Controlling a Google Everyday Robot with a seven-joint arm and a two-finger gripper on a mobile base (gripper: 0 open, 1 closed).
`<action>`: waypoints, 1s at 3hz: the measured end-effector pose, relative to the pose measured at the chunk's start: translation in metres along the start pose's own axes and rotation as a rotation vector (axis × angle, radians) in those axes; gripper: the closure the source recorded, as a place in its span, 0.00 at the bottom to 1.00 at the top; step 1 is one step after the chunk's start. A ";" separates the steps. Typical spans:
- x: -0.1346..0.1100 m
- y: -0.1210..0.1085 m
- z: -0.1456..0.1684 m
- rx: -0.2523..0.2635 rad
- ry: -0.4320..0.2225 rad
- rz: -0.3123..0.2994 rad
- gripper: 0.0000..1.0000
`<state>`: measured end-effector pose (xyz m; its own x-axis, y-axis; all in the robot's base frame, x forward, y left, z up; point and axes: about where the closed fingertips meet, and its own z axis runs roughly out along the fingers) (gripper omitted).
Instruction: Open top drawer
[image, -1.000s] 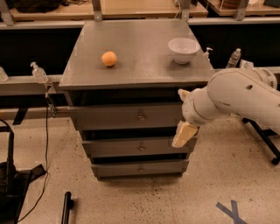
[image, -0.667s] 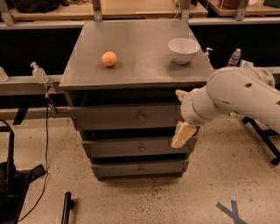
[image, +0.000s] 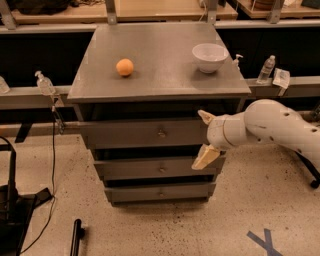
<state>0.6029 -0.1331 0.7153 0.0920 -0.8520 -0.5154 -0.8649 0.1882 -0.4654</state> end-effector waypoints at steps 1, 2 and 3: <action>0.014 -0.006 0.033 0.014 -0.058 0.001 0.00; 0.019 -0.016 0.062 0.008 -0.053 -0.031 0.00; 0.010 -0.030 0.082 -0.007 -0.036 -0.090 0.17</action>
Offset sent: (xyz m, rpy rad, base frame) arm 0.0763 0.0183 -0.0665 0.0046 -0.0490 0.0682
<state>0.6701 -0.1073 0.6646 0.1870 -0.8469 -0.4977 -0.8560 0.1081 -0.5055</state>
